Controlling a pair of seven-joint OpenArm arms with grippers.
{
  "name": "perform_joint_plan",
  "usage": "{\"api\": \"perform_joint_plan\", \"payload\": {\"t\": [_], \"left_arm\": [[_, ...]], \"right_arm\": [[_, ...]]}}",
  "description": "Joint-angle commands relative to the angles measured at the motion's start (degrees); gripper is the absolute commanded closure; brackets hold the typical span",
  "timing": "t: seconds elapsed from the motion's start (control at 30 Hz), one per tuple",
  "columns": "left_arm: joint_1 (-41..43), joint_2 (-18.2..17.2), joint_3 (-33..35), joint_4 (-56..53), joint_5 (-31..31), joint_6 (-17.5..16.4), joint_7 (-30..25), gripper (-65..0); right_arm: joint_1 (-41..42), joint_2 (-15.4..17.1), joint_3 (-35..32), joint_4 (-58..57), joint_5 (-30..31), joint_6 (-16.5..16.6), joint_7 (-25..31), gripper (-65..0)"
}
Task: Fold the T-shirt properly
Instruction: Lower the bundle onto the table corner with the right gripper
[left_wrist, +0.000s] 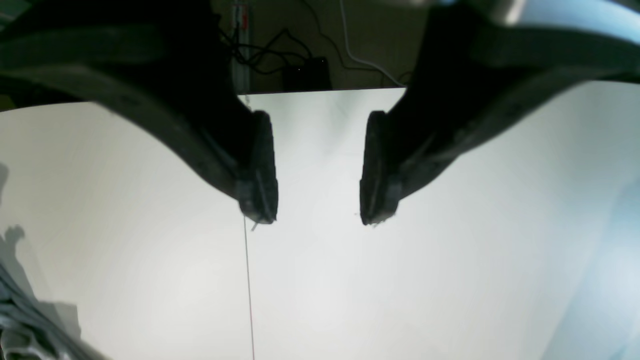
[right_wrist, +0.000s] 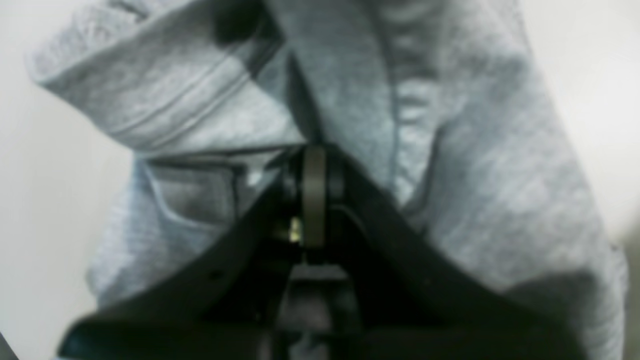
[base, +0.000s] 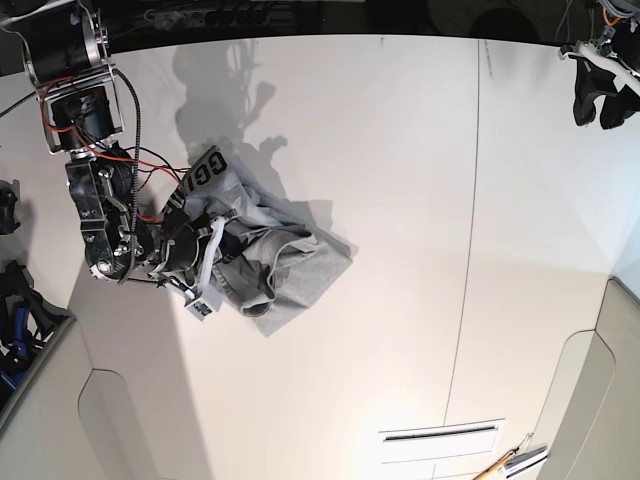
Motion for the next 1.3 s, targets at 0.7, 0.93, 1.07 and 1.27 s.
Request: {"api": "perform_joint_plan", "payload": {"t": [0.7, 0.93, 1.07, 1.27], "left_arm": [[-0.90, -0.98, -0.42, 0.79, -2.67, -1.36, -0.85, -30.1], [-1.44, -1.33, -0.42, 0.79, -3.28, -1.36, -0.85, -30.1], [-1.42, -1.33, -0.42, 0.79, -3.65, -1.38, -0.63, -30.1], [-1.42, -1.33, -0.42, 0.79, -3.65, -1.40, -0.39, -30.1]], "right_arm": [[-15.45, -3.32, 26.03, 7.56, -15.52, -16.96, -12.20, 0.0], [-23.63, -3.30, 31.01, 20.87, -16.17, -16.98, -13.11, 0.0], [-26.10, -3.30, 33.20, 24.63, -16.46, -17.18, -13.27, 0.0], [-29.64, -3.30, 36.89, 27.45, -17.70, -17.79, -13.27, 0.0]]}}
